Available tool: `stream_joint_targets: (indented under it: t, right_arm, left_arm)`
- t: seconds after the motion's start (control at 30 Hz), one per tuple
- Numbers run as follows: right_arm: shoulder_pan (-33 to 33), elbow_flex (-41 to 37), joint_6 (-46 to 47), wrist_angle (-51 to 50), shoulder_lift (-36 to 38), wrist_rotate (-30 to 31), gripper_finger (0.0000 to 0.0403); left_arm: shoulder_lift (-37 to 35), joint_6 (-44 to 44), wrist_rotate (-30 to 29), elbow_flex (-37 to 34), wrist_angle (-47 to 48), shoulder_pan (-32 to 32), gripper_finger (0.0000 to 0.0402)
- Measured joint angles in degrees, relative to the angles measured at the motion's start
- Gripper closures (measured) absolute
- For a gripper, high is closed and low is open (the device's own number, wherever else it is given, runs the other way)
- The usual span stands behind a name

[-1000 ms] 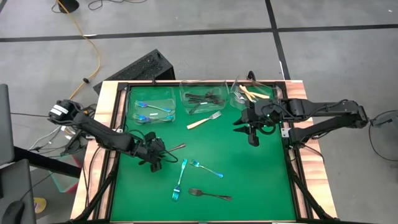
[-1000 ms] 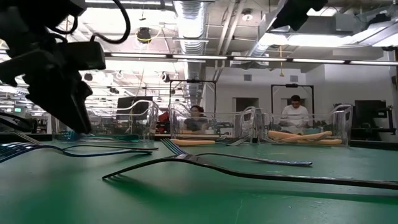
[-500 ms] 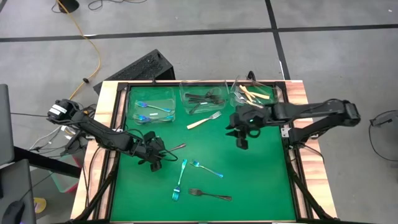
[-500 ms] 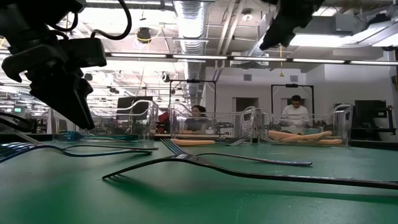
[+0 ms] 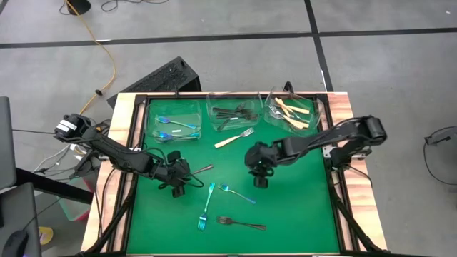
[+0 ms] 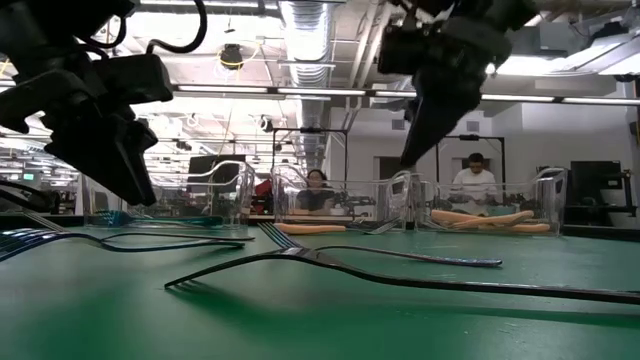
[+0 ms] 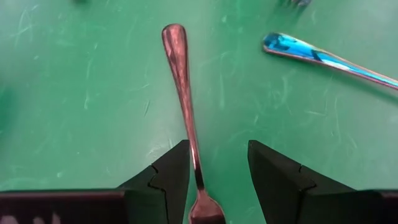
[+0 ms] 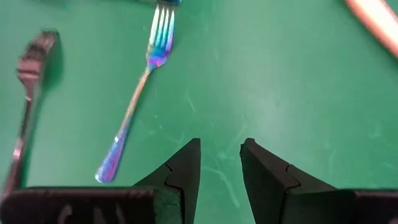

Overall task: Sort silverware by color (type)
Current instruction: Put the blue fork into the left transparent bin

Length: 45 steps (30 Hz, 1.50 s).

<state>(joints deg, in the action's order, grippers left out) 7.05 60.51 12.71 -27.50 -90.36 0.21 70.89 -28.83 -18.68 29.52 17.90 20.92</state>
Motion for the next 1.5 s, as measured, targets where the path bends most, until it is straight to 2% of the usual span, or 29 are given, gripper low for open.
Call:
stream_joint_targets:
  t: [0.23,0.57,1.03,1.5]
  right_arm:
    - [1.7,0.0,1.9,3.1,-4.4,-0.3,0.0266]
    - [4.3,0.1,3.8,7.3,-3.5,-0.3,0.0266]
    - [6.1,3.1,5.4,10.5,-3.2,0.1,0.0266]
    - [4.4,3.2,9.5,10.4,-3.2,0.0,0.0266]
  left_arm:
    - [0.0,0.5,0.4,0.8,-1.3,0.0,0.0256]
    - [-0.1,-1.6,-1.0,4.9,-1.2,0.0,0.0256]
    - [-0.1,0.3,-11.4,10.9,-2.9,0.0,0.0256]
    - [-0.1,6.9,-19.6,11.1,-7.8,-0.2,0.0256]
